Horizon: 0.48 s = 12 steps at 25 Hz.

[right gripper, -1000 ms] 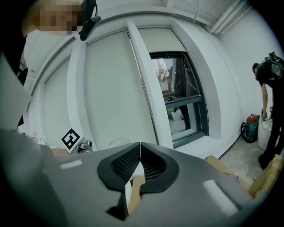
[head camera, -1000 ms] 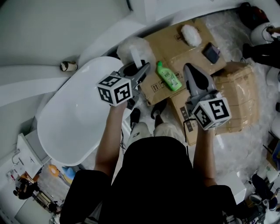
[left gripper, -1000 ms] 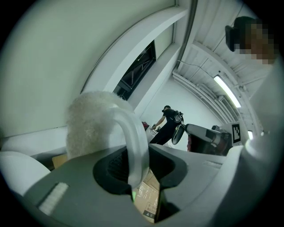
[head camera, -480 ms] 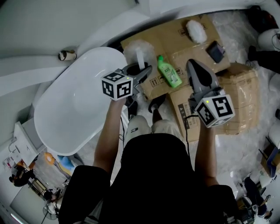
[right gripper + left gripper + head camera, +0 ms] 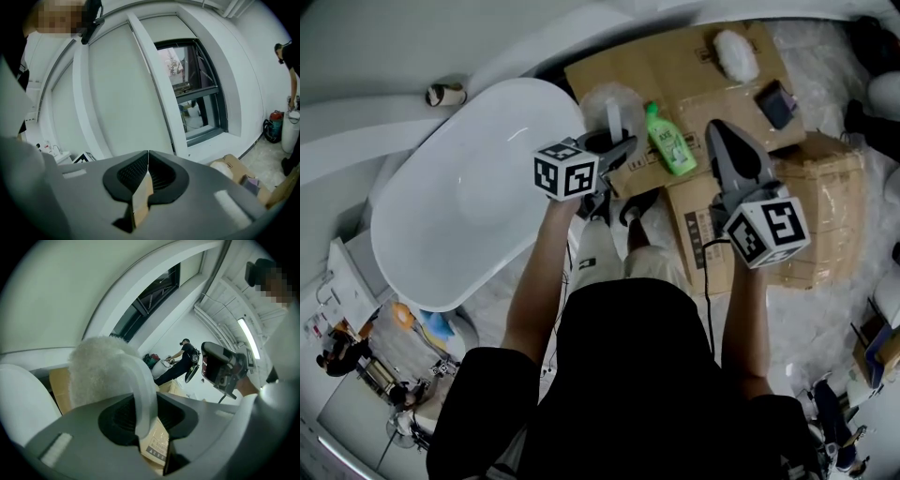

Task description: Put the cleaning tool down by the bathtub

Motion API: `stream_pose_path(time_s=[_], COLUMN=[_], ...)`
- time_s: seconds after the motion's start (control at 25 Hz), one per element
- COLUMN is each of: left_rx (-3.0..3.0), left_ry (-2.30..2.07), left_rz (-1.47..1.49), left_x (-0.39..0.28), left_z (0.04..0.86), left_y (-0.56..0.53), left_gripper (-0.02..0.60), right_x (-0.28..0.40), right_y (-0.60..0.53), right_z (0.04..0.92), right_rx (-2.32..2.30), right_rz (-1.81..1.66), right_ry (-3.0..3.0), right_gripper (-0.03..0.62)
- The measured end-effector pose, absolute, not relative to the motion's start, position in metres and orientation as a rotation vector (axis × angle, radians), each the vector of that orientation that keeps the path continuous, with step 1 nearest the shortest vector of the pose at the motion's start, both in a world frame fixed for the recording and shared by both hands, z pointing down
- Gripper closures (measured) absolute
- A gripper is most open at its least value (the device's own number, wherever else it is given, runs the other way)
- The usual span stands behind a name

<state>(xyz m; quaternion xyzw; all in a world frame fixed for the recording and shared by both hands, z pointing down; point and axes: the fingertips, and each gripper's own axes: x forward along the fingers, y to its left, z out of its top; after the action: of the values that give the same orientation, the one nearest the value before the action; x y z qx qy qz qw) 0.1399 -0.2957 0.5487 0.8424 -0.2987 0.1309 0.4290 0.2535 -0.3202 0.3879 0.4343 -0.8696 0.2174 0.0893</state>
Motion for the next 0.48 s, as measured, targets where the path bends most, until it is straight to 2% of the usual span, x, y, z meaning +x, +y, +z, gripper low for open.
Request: stream_pose_path(time_s=[0.48], left_rx=[2.049], left_ry=[-0.701], left_rz=[0.341], left_x=[0.139], left_z=[0.605], left_y=[-0.280], left_gripper=[0.485], right_x=[0.237], right_y=[-0.305], right_z=[0.421], right_rx=[1.246], right_rz=[0.679], right_ry=[-2.530], right_gripper=[0.585])
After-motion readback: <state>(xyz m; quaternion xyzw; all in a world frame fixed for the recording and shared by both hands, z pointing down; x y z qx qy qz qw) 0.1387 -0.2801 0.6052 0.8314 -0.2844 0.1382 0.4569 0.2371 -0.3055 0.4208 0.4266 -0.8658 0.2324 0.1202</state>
